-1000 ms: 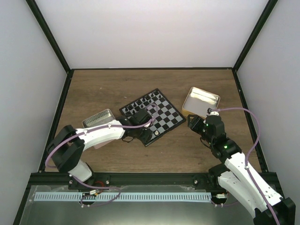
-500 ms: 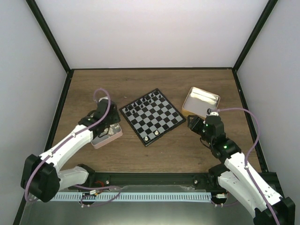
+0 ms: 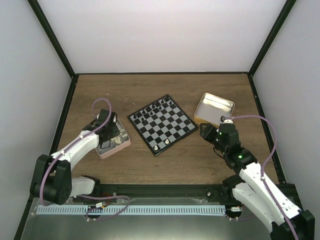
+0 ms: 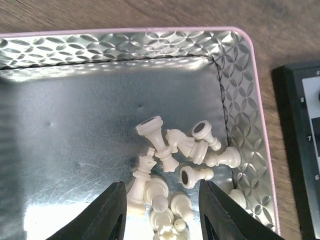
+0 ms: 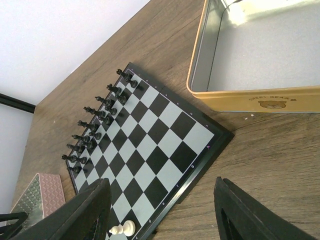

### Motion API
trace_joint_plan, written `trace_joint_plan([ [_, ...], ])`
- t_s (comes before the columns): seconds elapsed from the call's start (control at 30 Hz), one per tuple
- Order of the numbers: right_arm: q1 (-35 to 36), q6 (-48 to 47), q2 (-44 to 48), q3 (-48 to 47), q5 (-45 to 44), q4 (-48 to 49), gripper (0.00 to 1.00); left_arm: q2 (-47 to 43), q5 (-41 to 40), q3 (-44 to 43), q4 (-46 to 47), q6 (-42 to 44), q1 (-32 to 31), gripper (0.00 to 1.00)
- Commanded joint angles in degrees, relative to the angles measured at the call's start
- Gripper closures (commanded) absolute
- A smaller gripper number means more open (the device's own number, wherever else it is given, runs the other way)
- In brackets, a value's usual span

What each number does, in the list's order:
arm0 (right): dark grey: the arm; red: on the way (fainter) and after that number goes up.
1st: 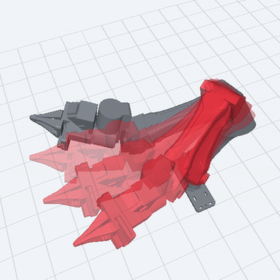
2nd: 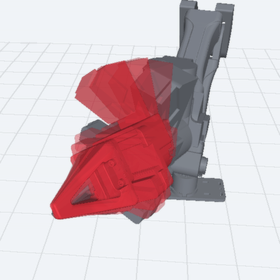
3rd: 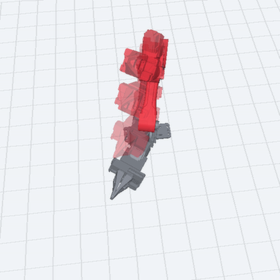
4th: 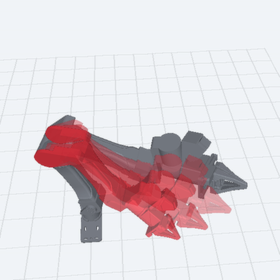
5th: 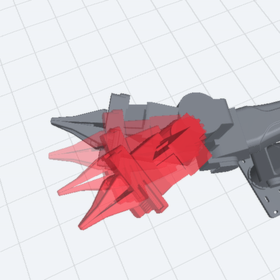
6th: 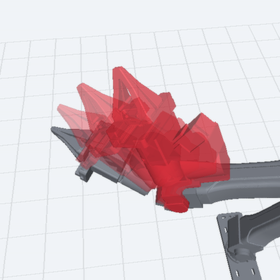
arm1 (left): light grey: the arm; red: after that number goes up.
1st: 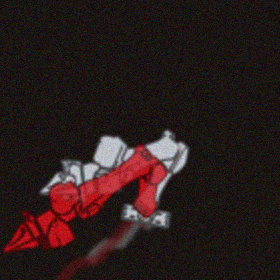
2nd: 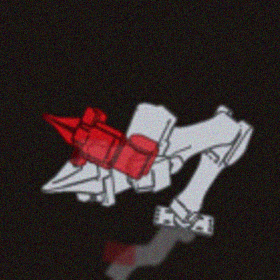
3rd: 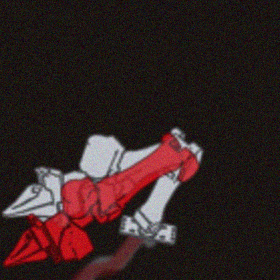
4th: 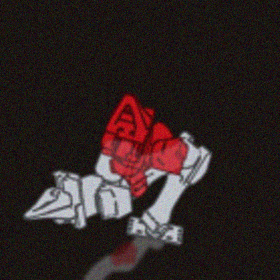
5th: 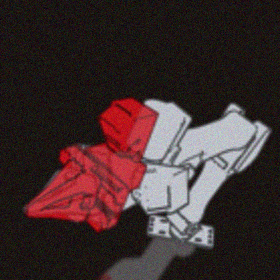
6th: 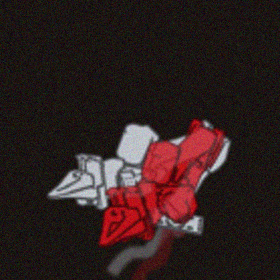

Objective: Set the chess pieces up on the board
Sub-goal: Pick up the chess piece from the storage box.

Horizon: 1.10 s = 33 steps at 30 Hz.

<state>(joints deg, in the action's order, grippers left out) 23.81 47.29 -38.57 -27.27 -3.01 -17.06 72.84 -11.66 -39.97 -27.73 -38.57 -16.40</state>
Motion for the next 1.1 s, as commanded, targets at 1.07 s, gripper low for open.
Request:
trace_joint_plan([
  [1.07, 0.24, 0.86, 2.2, 0.45, -1.29, 0.97, 0.43, -1.06, 5.17, -4.52, -2.01, 7.94, 1.55, 0.95],
])
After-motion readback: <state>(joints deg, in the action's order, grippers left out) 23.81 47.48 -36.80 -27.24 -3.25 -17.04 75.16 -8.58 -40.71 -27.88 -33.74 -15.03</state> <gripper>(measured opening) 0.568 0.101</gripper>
